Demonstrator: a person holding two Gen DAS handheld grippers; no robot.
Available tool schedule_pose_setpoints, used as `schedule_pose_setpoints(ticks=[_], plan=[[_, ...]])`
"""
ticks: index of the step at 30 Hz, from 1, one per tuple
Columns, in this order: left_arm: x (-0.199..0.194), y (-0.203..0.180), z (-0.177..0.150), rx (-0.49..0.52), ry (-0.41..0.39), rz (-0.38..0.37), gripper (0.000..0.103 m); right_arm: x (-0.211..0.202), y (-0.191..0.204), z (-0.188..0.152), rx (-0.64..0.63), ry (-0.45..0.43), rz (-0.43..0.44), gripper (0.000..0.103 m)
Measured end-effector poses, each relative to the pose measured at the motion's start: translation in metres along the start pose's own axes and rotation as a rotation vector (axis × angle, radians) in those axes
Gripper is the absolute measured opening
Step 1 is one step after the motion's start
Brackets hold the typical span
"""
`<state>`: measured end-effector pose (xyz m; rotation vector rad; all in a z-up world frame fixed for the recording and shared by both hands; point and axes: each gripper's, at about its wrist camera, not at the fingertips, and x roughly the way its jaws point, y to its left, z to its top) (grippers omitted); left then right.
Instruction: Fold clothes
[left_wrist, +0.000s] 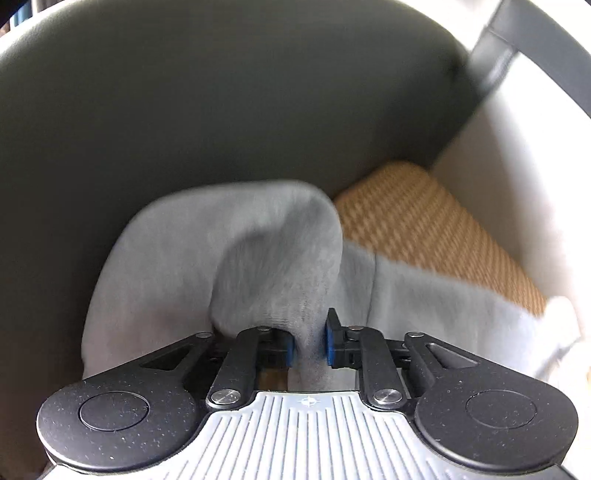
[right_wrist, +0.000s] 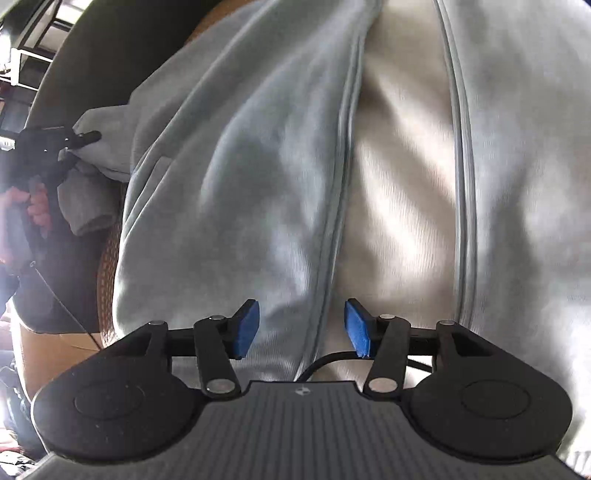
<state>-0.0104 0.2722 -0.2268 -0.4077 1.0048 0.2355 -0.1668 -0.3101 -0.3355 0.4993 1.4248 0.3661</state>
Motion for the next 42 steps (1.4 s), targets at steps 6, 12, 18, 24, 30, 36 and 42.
schedule_pose_setpoints(ticks=[6,12,18,24,30,36,42], plan=[[-0.056,0.007,-0.061,0.141,0.147,-0.09,0.047,0.002,0.006,-0.004,0.019,0.014,0.039,0.052],[-0.109,-0.022,-0.125,0.261,0.222,-0.213,0.053,-0.029,0.011,-0.01,-0.024,-0.013,0.037,0.016],[-0.1,-0.085,-0.155,0.388,0.259,-0.267,0.055,-0.056,-0.007,-0.039,0.003,-0.032,-0.014,0.016],[-0.091,-0.102,-0.173,0.465,0.311,-0.239,0.055,-0.029,-0.012,-0.029,0.023,-0.044,-0.076,0.017],[-0.075,-0.124,-0.151,0.503,0.259,-0.27,0.057,-0.041,-0.006,-0.023,0.033,-0.07,-0.073,0.027],[-0.029,-0.208,-0.11,0.569,0.176,-0.319,0.061,-0.093,0.001,0.014,0.003,-0.216,-0.098,0.032],[0.035,-0.298,-0.088,0.611,0.141,-0.294,0.061,-0.112,-0.007,0.107,-0.117,-0.368,-0.149,0.035]])
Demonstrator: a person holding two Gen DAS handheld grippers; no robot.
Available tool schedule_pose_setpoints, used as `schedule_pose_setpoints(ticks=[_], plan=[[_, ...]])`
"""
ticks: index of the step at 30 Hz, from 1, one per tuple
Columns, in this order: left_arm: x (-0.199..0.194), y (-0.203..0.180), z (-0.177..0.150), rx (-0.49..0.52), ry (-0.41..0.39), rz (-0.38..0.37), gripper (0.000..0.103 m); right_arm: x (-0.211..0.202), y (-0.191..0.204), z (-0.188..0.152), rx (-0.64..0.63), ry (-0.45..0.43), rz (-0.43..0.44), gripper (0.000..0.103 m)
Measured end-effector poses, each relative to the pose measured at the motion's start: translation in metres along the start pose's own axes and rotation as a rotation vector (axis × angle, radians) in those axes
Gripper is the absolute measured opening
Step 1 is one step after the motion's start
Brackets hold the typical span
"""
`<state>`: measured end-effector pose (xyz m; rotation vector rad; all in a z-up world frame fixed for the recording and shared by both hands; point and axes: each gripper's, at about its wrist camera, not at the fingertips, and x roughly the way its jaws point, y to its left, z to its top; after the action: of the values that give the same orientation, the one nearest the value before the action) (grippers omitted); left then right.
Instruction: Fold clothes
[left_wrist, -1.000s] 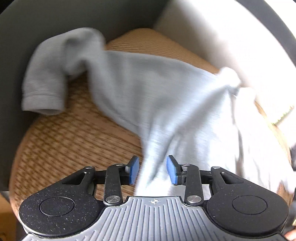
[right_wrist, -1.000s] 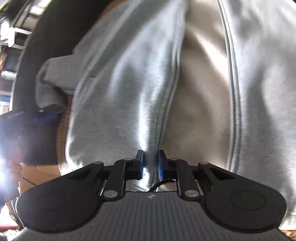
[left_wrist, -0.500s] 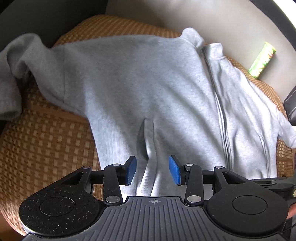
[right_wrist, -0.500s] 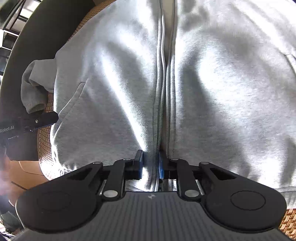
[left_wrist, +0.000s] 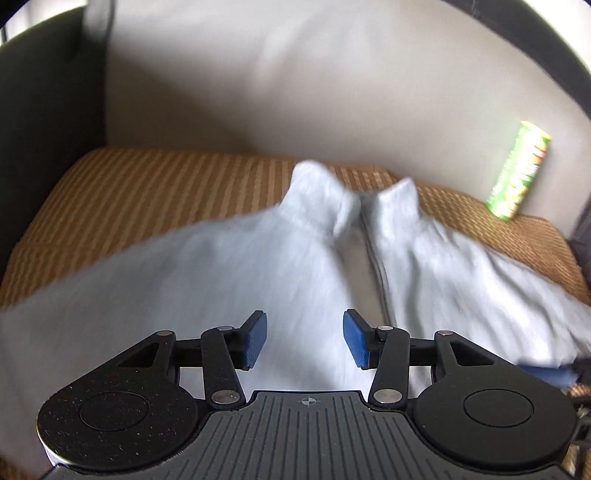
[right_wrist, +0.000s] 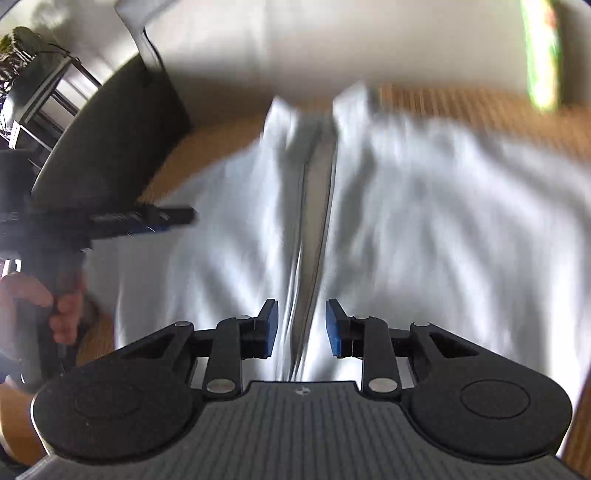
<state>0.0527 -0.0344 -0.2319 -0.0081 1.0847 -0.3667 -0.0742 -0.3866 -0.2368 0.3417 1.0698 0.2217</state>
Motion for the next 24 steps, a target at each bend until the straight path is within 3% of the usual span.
schedule_pose_setpoints(ticks=[2,3,7,12,13,14,15,16,17,20,23,24], plan=[[0.025,-0.011,0.016,-0.018,0.012,0.022,0.061,0.016,-0.011,0.035,-0.051,-0.04,-0.028,0.052],[0.036,-0.016,0.023,-0.031,0.017,0.033,0.062,0.026,-0.017,0.051,-0.072,-0.058,-0.047,0.055],[0.074,-0.031,0.041,-0.029,0.027,0.113,0.066,0.066,-0.043,0.106,-0.088,-0.086,-0.1,0.06],[0.105,-0.042,0.049,0.032,0.046,0.192,0.066,0.117,-0.054,0.146,-0.141,-0.073,-0.153,0.067],[0.108,-0.04,0.049,0.014,0.05,0.189,0.056,0.126,-0.053,0.148,-0.159,-0.054,-0.165,0.067],[0.112,-0.037,0.05,-0.006,0.054,0.183,0.032,0.135,-0.053,0.149,-0.175,-0.036,-0.177,0.067],[0.109,-0.033,0.052,-0.039,0.042,0.159,0.018,0.14,-0.053,0.15,-0.182,-0.022,-0.18,0.067],[0.107,-0.029,0.055,-0.072,0.028,0.133,0.015,0.143,-0.054,0.15,-0.183,-0.011,-0.177,0.046],[0.104,-0.024,0.057,-0.105,0.013,0.106,0.01,0.145,-0.055,0.15,-0.184,0.0,-0.173,0.009],[0.093,-0.013,0.064,-0.2,-0.045,0.039,0.009,0.126,-0.07,0.152,-0.08,-0.066,-0.11,0.009],[0.1,-0.022,0.072,-0.19,-0.049,0.028,0.012,0.117,-0.079,0.151,-0.054,-0.105,-0.079,0.009],[0.106,-0.027,0.072,-0.17,-0.039,0.041,0.032,0.119,-0.08,0.15,-0.048,-0.101,-0.072,0.009]])
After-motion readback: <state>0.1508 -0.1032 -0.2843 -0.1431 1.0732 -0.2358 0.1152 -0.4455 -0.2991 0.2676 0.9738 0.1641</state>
